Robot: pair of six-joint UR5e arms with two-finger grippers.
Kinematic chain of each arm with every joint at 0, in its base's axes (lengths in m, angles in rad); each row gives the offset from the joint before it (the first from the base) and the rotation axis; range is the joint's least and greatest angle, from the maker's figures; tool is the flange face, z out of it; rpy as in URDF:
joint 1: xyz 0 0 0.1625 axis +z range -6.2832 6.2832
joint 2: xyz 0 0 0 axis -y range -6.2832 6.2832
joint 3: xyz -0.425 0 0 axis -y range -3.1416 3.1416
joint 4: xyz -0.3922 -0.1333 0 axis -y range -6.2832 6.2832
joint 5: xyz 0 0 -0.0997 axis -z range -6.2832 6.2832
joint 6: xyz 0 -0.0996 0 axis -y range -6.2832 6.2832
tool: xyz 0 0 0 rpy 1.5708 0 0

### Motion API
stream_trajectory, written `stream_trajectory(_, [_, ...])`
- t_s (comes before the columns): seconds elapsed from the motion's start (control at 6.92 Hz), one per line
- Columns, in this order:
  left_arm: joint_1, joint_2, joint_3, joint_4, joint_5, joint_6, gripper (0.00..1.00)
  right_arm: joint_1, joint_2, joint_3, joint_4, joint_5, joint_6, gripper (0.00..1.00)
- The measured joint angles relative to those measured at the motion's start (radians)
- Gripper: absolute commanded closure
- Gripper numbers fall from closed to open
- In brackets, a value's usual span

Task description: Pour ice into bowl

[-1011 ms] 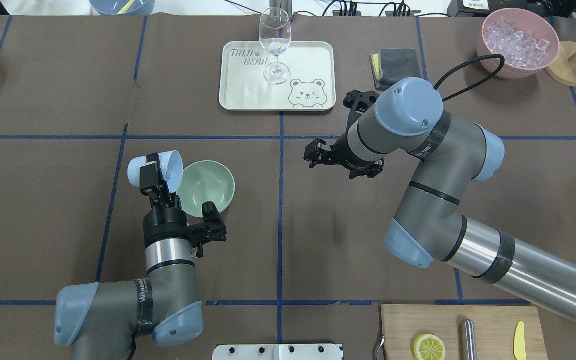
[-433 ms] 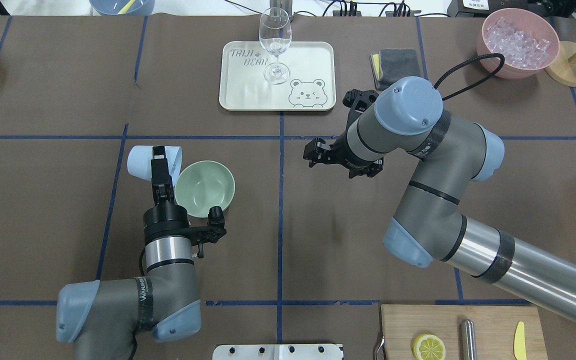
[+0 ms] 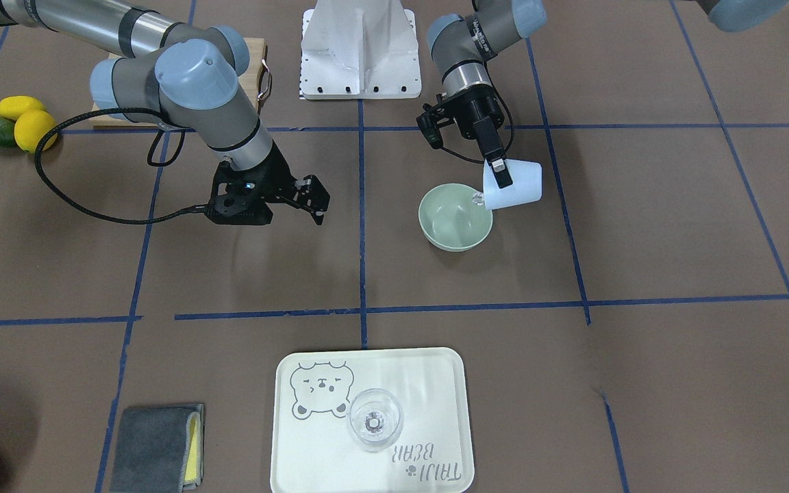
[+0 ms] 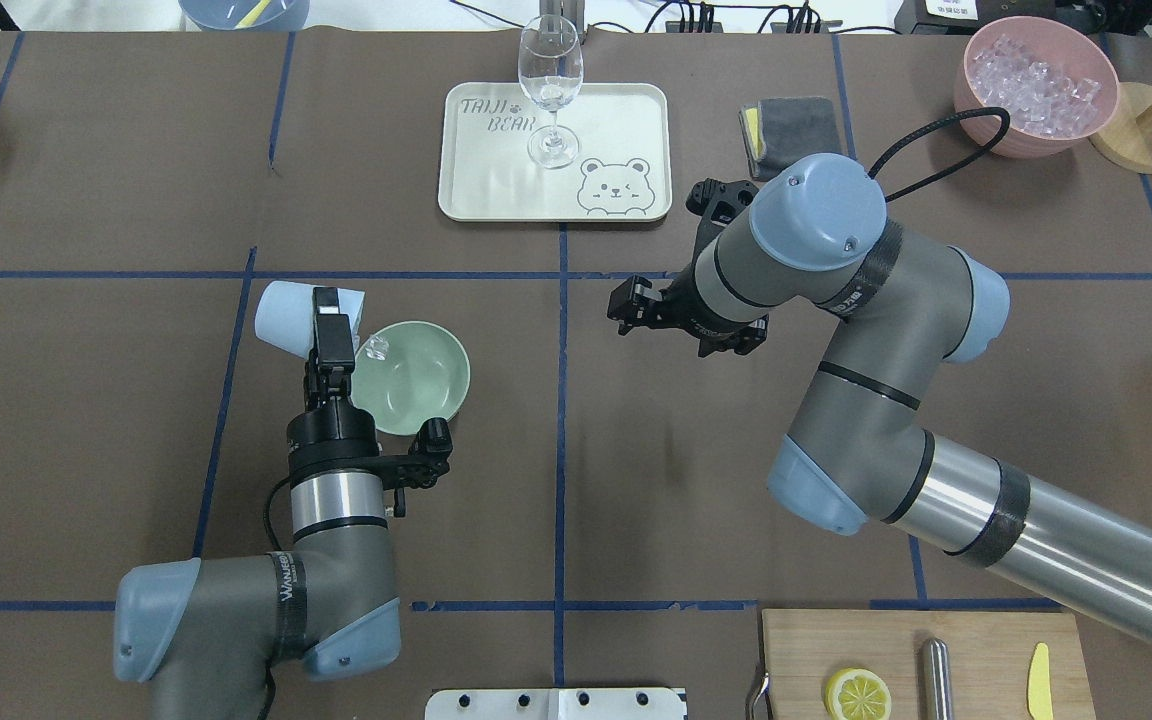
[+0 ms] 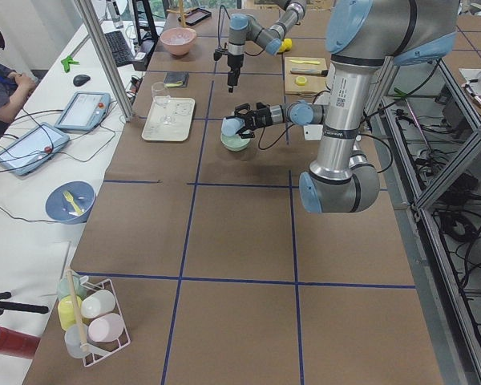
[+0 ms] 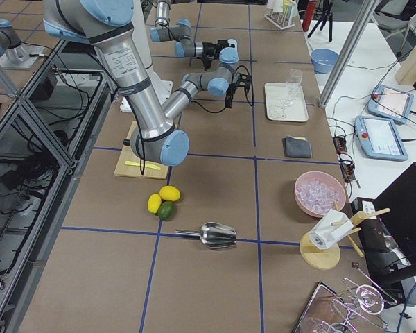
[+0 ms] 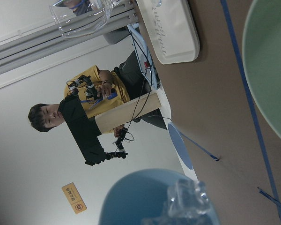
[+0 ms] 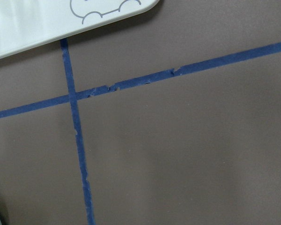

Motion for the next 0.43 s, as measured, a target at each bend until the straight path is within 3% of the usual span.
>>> stream_trajectory(0.43, [-0.003,0.003,0.009,0.0,0.027,0.08,1.0,0.0,0.0,0.0,0.0,0.0,0.001,0.0])
